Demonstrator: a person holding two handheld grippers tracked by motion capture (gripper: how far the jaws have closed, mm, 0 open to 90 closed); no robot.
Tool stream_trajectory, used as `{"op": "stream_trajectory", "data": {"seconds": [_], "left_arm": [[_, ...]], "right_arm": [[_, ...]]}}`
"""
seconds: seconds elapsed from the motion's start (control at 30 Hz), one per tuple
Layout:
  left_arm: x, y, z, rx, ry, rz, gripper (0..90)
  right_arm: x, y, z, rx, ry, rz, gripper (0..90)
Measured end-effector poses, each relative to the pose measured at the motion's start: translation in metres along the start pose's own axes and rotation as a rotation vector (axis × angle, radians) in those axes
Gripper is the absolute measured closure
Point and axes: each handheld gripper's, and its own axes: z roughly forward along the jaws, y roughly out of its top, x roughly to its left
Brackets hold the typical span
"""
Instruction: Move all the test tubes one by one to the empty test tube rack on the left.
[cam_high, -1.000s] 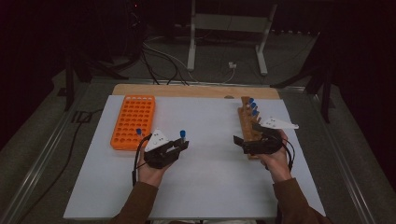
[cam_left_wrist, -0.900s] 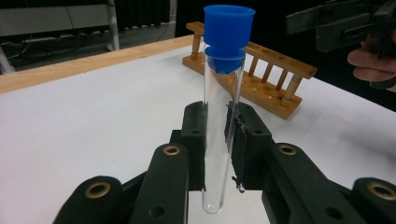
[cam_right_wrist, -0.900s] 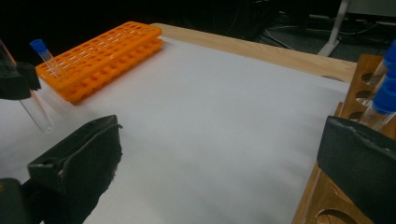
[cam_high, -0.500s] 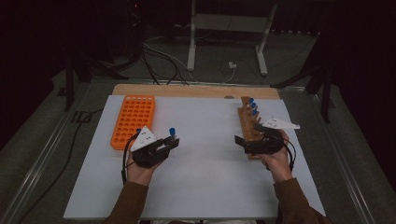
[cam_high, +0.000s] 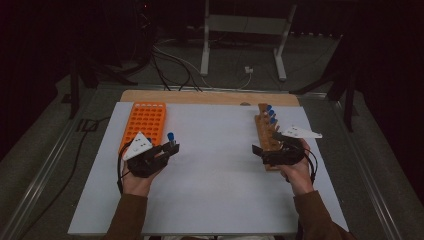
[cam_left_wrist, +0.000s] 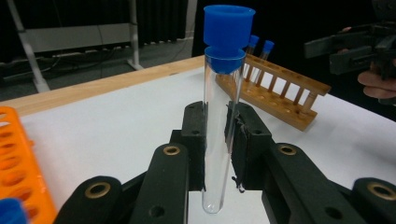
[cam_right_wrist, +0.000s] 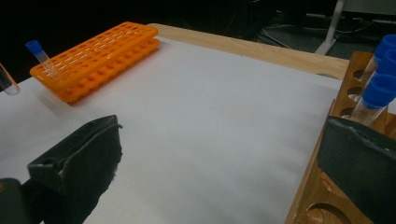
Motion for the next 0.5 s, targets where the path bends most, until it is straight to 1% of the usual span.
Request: {"op": "stream_trajectory", "data": {"seconds": [0.33, 0.5], "left_arm": [[0.016, 0.0, -0.015, -0.023, 0.069, -0.015, 77.7], [0.026, -0.004, -0.021, -0.032, 0.111, -0.035, 77.7]], "right_arm": [[-0.001, 0.0, 0.0, 0.001, -0.001, 0.002, 0.0], [-0.001, 0.0, -0.001, 0.001, -0.001, 0.003, 0.0]]}}
